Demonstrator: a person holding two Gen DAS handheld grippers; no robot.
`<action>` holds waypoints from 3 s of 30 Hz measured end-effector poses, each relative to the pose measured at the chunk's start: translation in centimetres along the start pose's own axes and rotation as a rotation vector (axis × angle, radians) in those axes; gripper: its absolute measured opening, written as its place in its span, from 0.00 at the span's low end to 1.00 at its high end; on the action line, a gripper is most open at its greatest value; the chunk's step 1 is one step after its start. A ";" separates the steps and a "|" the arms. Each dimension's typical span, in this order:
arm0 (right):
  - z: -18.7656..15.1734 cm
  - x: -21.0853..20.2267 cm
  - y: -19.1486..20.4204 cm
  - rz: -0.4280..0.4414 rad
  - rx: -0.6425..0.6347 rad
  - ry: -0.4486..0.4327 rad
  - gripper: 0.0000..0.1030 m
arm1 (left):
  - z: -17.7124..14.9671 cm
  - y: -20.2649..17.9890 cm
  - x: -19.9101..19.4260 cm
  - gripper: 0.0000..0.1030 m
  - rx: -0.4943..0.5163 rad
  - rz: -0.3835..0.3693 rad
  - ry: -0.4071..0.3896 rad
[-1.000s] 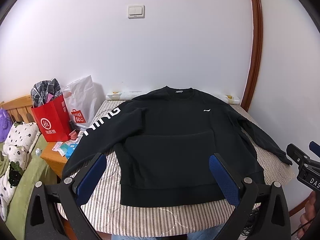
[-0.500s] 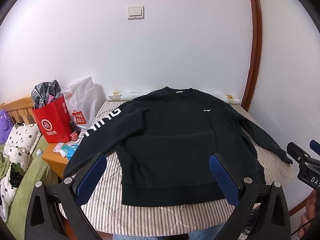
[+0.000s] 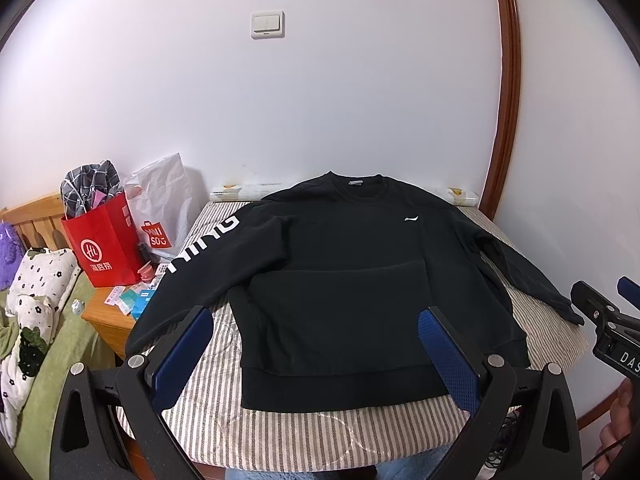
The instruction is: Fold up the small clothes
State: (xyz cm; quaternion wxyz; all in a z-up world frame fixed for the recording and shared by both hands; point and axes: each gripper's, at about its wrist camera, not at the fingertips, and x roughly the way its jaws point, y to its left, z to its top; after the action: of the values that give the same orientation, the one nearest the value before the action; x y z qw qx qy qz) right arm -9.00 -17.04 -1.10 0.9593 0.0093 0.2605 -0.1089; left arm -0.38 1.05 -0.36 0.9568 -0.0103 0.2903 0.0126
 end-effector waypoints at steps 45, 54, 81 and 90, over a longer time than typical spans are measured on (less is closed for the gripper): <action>0.1 9.7 2.6 0.076 -0.010 0.067 1.00 | -1.9 8.5 12.4 0.99 -0.254 -0.093 0.166; -1.6 17.7 3.0 0.127 0.034 0.224 0.90 | -5.9 16.0 20.0 0.91 -0.536 -0.109 0.225; -3.1 23.5 0.8 0.098 0.029 0.289 0.90 | 2.4 18.9 24.3 0.09 -0.515 0.077 0.142; -3.3 23.5 -2.9 0.053 0.059 0.254 0.90 | 12.7 7.6 24.8 0.08 -0.199 0.024 0.030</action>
State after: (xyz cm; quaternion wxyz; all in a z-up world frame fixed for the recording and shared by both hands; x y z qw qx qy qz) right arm 8.50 -24.42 -15.65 0.9204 0.0582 0.3761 -0.0891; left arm 27.00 9.43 -3.67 0.9463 -0.1021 0.3022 0.0525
